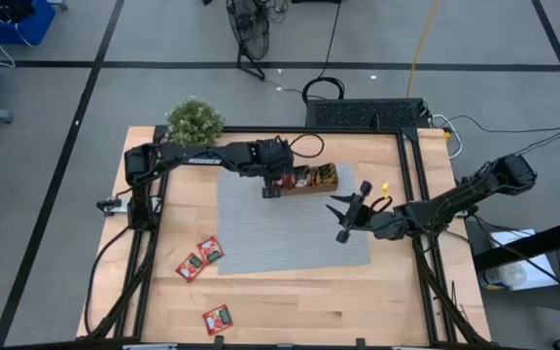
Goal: Pick & Place Tea
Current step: Put the red tea bag into the left section of the wooden organizer
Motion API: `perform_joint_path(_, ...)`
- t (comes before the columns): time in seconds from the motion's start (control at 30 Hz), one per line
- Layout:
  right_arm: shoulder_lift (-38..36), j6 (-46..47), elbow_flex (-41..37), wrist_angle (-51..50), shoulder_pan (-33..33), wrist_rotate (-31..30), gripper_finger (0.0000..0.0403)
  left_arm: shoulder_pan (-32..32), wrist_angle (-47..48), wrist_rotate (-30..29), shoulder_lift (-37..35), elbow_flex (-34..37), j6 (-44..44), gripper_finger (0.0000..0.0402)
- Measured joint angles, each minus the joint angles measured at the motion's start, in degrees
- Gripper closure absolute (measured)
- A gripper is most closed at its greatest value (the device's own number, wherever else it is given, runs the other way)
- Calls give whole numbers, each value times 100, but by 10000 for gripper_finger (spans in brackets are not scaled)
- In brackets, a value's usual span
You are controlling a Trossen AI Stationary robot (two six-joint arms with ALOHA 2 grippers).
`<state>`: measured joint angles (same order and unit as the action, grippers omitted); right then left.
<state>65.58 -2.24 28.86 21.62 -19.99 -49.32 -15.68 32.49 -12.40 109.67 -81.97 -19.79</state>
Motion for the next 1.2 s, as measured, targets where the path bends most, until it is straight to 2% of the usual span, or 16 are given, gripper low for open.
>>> perform_joint_path(0.27,0,0,0,-19,0,6,287,58,170,-75,-2,0,118,366)
perform_joint_path(0.57,0,2,2,-34,0,11,286,300,196,-1043,-169,7,190,287)
perform_joint_path(0.7,0,3,2,-33,0,11,287,381,232,-1068,-251,4,177,259)
perform_joint_path(0.83,0,4,2,-43,0,13,287,450,220,-1111,-284,2,176,249)
perform_joint_path(1.0,0,4,2,-64,0,13,286,721,251,-806,-345,2,242,279)
perform_joint_path(1.2,0,-2,4,-124,0,12,289,1286,359,-637,-320,2,493,378)
